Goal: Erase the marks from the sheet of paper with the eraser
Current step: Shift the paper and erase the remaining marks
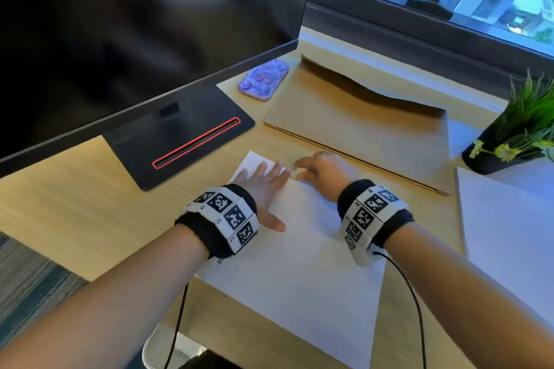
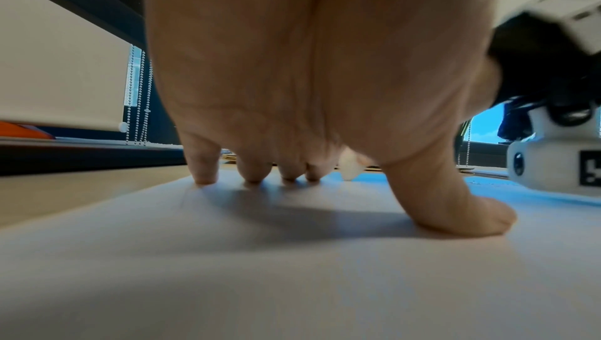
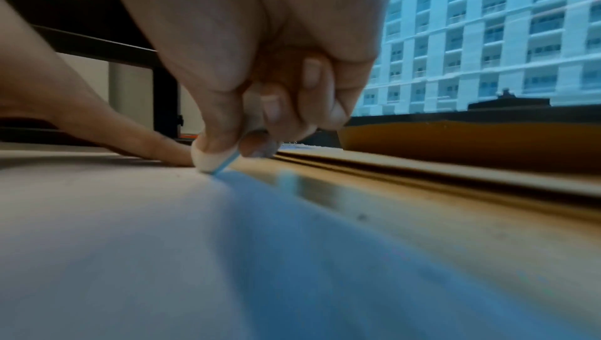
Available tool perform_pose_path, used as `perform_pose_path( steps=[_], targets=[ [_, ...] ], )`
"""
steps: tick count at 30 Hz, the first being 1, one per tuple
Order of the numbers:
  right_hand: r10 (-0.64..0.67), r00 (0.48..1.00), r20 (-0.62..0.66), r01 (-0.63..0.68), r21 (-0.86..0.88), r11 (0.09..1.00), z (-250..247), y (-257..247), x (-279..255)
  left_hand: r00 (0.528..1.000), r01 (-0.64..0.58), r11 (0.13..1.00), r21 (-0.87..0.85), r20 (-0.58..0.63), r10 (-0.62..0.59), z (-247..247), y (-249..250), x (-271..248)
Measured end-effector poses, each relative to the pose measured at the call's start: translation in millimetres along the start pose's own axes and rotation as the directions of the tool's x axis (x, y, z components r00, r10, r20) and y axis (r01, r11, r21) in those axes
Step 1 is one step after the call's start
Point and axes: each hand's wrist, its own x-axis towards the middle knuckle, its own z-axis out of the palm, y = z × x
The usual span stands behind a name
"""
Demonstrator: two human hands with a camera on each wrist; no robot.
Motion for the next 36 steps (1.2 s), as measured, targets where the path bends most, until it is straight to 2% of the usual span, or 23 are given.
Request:
perform_pose_path(
  steps=[3,5,10,15,19,21,26,27,30,32,36],
  targets=[
    [-0.007,0.988,0.152,0.027,-0.125,0.992,-4.1,9.0,-9.8,1.0,0.004,1.0,0.008,0.008,-0.004,-1.0,1.4,1.0],
    [-0.008,0.981,0.193,0.044,-0.179,0.983,-9.8,9.9,-9.7,1.0,0.003,1.0,0.015,0.009,-0.003,-0.4,1.7,1.1],
    [-0.041,0.998,0.047,0.047,-0.148,0.988,-8.9,-5.0,2.7,1.0,-0.008,1.0,0.01,0.004,0.008,0.0,-0.5,0.5],
    [-0.013,0.972,0.235,0.07,-0.236,0.969,-17.5,5.4,-11.3,1.0,0.002,1.0,0.021,0.009,-0.002,-0.8,1.2,1.9],
    [-0.052,0.995,0.088,0.068,-0.188,0.98,-14.3,-3.6,2.3,1.0,-0.004,1.0,0.025,-0.001,0.004,-0.5,-0.4,0.9],
    [-0.048,0.997,0.058,0.057,-0.171,0.984,-10.0,-6.5,1.9,1.0,-0.007,1.0,0.017,-0.003,0.007,-0.4,-0.6,0.2],
    [0.006,0.97,0.242,0.057,-0.251,0.966,-15.5,8.0,-12.9,1.0,-0.002,1.0,0.02,0.004,0.002,-1.0,1.1,2.1],
    [0.003,0.972,0.236,0.054,-0.238,0.97,-17.1,8.0,-11.0,1.0,-0.002,1.0,0.02,0.005,0.002,-1.0,1.3,1.9],
    [-0.022,0.996,0.082,0.035,-0.156,0.987,-14.4,-1.6,0.2,1.0,-0.009,1.0,0.027,-0.005,0.009,-1.2,0.5,0.8],
    [-0.019,0.999,0.033,0.023,-0.138,0.99,-9.2,-6.5,0.8,1.0,-0.009,1.0,0.02,-0.009,0.009,-0.2,0.2,0.2],
    [-0.002,0.984,0.177,0.037,-0.194,0.98,-8.8,9.0,-14.7,1.0,-0.012,1.0,0.02,-0.004,0.012,-0.3,0.9,1.6]
  ],
)
